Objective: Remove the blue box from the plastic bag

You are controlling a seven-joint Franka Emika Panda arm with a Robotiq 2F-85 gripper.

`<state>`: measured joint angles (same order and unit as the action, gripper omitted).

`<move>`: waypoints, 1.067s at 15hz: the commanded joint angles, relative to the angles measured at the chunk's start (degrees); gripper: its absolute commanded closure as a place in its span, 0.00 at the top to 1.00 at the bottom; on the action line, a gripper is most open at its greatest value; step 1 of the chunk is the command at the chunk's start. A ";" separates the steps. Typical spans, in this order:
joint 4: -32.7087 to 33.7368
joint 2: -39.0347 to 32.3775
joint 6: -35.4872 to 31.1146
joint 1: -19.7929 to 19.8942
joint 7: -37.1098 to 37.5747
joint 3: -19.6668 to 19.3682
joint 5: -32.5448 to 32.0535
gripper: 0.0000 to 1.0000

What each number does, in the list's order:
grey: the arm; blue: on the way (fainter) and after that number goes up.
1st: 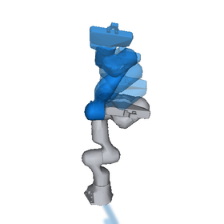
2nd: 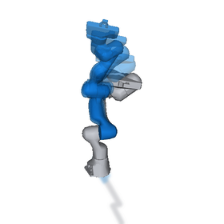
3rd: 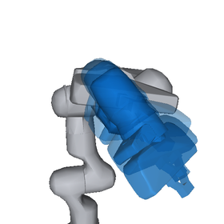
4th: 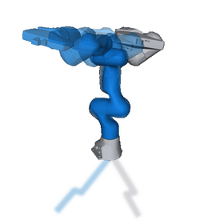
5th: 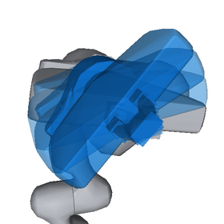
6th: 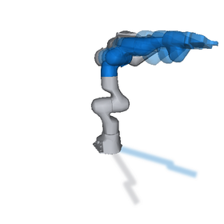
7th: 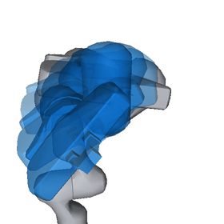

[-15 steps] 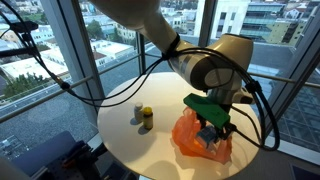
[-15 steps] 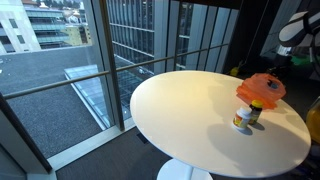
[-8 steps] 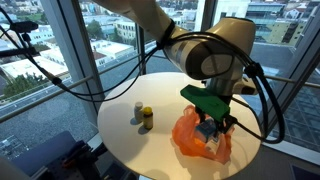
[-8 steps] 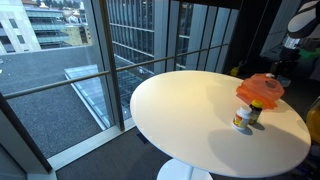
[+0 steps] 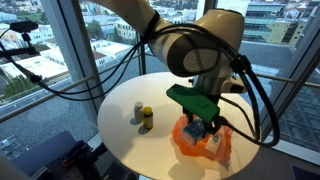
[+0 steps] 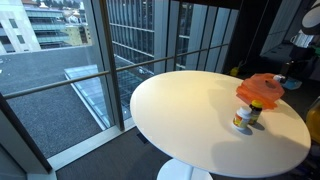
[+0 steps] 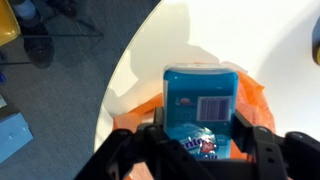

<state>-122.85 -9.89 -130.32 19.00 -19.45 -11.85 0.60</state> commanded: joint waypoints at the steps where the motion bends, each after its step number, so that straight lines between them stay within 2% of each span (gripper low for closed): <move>1: -5.02 6.21 3.17 -1.31 -5.05 0.02 -1.04 0.39; 8: -9.37 11.47 9.65 -6.24 -8.41 1.19 -2.10 0.39; 14: -12.47 11.76 7.83 -9.60 -6.11 2.78 -3.93 0.39; 15: -11.01 10.03 8.65 -9.42 -7.20 2.52 -2.33 0.64; 16: -11.24 10.03 8.57 -9.62 -7.13 2.68 -2.42 0.64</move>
<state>-134.16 0.14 -121.85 9.45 -26.60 -9.10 -1.81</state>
